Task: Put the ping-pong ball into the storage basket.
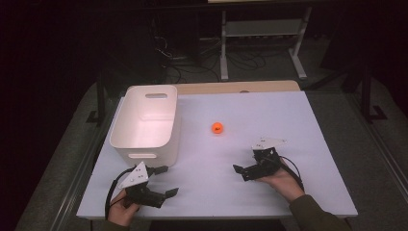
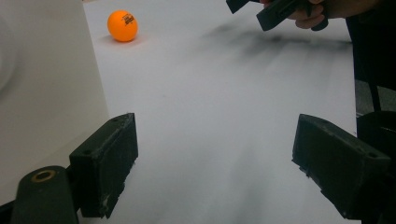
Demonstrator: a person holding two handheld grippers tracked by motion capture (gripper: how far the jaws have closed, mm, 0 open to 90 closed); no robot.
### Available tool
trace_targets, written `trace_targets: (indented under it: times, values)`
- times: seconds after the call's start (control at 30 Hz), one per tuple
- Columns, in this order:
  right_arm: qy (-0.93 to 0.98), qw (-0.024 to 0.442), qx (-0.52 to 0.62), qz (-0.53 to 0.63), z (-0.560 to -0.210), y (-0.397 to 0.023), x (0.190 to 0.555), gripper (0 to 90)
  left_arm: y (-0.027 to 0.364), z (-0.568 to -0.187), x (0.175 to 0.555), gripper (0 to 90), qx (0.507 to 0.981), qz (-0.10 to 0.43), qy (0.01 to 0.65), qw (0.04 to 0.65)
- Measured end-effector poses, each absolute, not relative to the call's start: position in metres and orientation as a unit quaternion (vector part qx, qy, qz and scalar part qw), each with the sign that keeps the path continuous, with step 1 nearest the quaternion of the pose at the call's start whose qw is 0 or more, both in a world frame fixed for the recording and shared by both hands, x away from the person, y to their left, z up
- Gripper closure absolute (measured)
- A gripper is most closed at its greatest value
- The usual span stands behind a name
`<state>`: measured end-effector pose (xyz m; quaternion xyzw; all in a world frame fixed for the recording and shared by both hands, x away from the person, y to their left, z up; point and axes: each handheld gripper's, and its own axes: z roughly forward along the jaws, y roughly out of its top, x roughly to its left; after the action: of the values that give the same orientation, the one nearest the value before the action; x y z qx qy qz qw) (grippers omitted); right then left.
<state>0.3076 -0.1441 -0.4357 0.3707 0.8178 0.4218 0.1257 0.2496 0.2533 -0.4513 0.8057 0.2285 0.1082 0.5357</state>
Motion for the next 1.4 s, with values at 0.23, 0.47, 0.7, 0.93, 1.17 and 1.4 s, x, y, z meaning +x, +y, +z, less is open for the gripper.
trace_targets:
  times: [0.23,0.47,0.7,0.93,1.17,1.4]
  values:
    - [0.819,0.127,0.368,0.422,-0.435,-0.142,0.311,0.0,0.253,-0.451,0.250,14.1,0.806,0.108,0.228,0.535]
    - [0.819,0.126,0.368,0.422,-0.434,-0.140,0.313,0.0,0.253,-0.451,0.250,14.1,0.806,0.108,0.228,0.535]
    - [0.819,0.126,0.367,0.422,-0.434,-0.138,0.315,0.0,0.253,-0.451,0.249,14.1,0.806,0.107,0.227,0.536]
    - [0.820,0.126,0.366,0.422,-0.433,-0.136,0.317,0.0,0.253,-0.451,0.249,14.1,0.806,0.107,0.227,0.536]
    - [0.821,0.126,0.365,0.420,-0.432,-0.132,0.320,0.0,0.253,-0.451,0.249,14.1,0.806,0.108,0.226,0.537]
    - [0.822,0.124,0.364,0.421,-0.432,-0.130,0.323,0.0,0.253,-0.451,0.249,14.1,0.806,0.108,0.225,0.536]
